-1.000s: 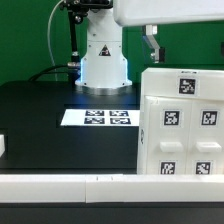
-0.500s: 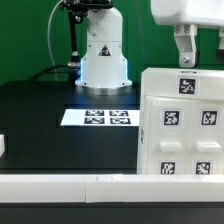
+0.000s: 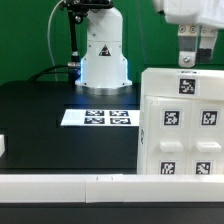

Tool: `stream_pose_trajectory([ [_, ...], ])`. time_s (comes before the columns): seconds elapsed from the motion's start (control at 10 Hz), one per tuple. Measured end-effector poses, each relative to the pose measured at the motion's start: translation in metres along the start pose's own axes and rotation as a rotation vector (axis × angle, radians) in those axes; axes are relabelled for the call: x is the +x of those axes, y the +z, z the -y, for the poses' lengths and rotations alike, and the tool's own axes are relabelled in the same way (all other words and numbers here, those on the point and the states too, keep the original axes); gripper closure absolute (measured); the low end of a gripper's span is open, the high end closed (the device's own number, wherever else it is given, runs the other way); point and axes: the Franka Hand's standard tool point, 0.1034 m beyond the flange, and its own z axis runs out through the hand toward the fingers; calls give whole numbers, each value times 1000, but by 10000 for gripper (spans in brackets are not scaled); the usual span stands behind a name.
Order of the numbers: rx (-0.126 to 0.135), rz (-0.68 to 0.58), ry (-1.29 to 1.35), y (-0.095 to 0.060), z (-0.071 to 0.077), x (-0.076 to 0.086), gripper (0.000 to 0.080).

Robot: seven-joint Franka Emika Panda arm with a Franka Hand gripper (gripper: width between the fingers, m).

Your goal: Assemble cabinet

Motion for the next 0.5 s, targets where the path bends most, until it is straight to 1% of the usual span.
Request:
stream_pose_trajectory([
  [0.1,1,3,-24,3,0,-3,4],
  [0.2,9,9,5,10,3,-4,4],
  [0.5,20,20,26,20,8,-4,4],
])
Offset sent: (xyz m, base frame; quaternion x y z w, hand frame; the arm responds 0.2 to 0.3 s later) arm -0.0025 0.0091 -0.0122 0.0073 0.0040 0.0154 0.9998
